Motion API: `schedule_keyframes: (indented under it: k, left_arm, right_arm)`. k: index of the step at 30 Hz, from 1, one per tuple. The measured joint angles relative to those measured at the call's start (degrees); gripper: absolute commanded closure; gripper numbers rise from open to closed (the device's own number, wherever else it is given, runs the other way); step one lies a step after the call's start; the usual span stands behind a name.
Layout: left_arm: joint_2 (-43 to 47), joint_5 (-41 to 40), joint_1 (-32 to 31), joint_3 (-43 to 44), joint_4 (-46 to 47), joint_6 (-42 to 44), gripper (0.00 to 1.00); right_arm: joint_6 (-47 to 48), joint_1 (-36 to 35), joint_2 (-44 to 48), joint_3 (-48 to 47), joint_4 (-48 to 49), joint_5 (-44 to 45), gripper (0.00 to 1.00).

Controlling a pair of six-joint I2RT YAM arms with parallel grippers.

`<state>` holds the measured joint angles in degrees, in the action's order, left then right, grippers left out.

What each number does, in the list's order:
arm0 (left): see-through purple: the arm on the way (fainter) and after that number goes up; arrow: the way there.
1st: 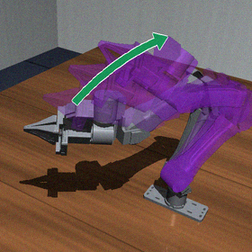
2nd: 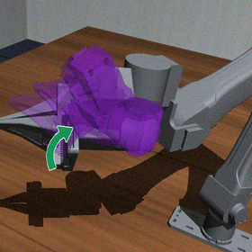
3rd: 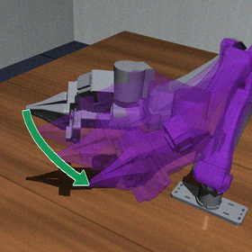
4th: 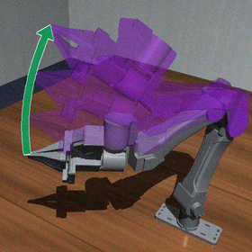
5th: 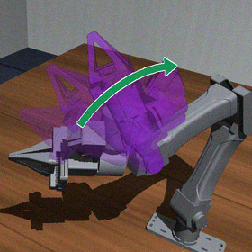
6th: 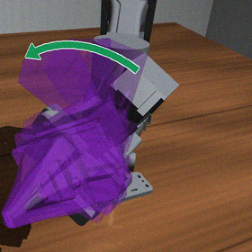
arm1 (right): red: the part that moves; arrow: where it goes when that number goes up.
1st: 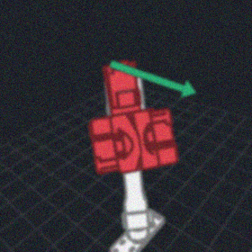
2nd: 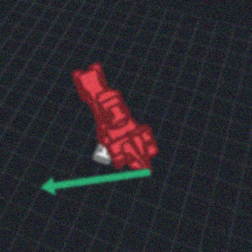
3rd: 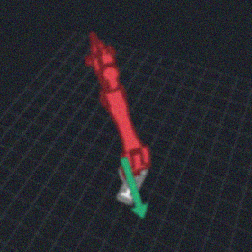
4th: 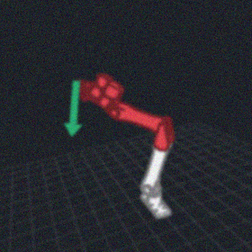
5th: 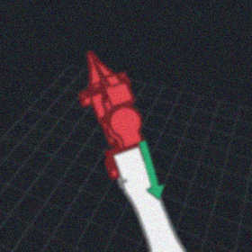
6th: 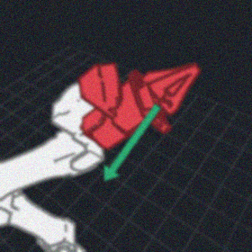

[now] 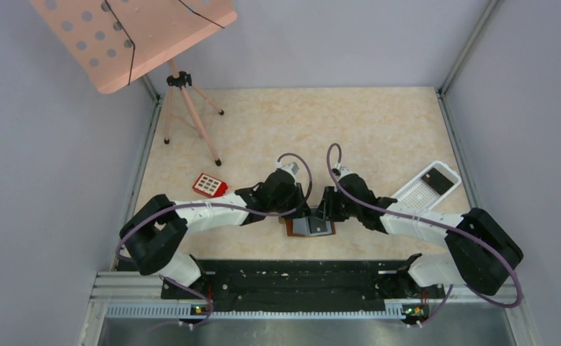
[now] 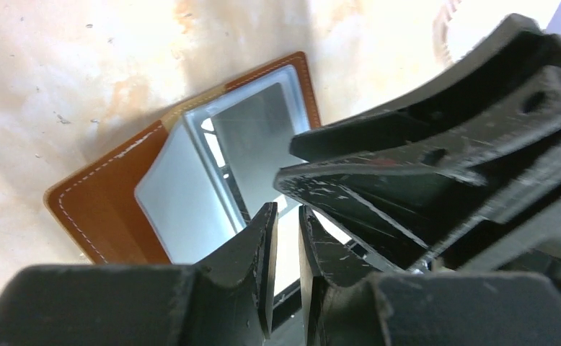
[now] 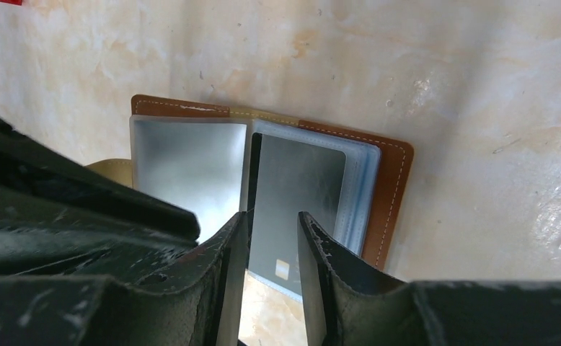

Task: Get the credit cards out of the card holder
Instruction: Remove the credit card from the card holder.

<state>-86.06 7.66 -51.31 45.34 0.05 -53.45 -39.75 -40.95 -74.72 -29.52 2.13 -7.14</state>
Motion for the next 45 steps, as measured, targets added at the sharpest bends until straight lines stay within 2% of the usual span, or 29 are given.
schedule_keyframes:
  k: [19, 31, 39, 45]
  left_arm:
    - [-4.9, -1.7, 0.0, -4.7, 4.4, 0.4, 0.65]
    - [-5.0, -1.7, 0.0, -5.5, 6.2, 0.9, 0.64]
    - [-5.3, -1.0, 0.0, -5.7, 7.5, 1.1, 0.64]
    - [-5.4, 0.1, 0.0, -5.8, 8.3, 1.1, 0.65]
  right_arm:
    - [0.7, 0.1, 0.3, 2.5, 1.5, 2.1, 0.72]
    - [1.2, 0.2, 2.1, 2.5, -3.4, 4.4, 0.72]
    - [1.2, 0.2, 2.1, 3.0, -3.1, 3.9, 0.86]
    - [1.2, 0.2, 2.1, 3.3, -3.0, 3.6, 0.90]
